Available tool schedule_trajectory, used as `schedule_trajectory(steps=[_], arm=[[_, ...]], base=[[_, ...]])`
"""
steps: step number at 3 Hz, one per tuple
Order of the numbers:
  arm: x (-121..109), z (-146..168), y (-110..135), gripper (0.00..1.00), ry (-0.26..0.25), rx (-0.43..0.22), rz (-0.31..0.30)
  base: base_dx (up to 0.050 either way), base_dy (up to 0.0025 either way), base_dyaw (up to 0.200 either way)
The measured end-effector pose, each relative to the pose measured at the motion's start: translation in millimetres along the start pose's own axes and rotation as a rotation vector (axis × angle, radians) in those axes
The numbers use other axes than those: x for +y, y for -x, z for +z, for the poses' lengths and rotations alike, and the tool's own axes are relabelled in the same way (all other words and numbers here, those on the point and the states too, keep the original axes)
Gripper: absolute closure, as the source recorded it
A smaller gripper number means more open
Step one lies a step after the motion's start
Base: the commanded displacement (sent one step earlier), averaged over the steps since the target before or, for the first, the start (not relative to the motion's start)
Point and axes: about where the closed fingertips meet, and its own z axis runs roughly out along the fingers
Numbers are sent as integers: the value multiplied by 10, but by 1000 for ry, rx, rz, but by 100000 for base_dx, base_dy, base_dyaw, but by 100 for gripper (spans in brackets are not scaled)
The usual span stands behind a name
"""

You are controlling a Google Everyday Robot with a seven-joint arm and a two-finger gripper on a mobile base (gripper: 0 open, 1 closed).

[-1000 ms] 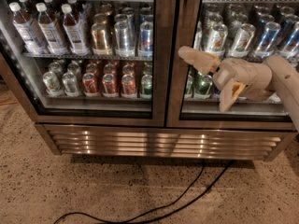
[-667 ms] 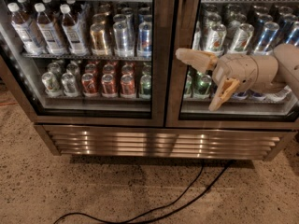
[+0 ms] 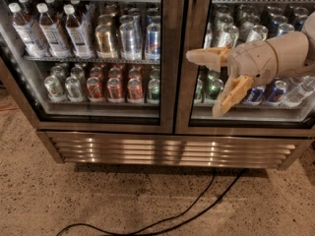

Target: Open left fridge door

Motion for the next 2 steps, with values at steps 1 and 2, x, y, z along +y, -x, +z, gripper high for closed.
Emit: schedule_trajectory(steps=[1, 2], arm=[[0, 0, 0, 0, 0, 0, 0], [-5, 58, 51, 0, 24, -28, -2]], base=[[0, 0, 0], [0, 0, 0]])
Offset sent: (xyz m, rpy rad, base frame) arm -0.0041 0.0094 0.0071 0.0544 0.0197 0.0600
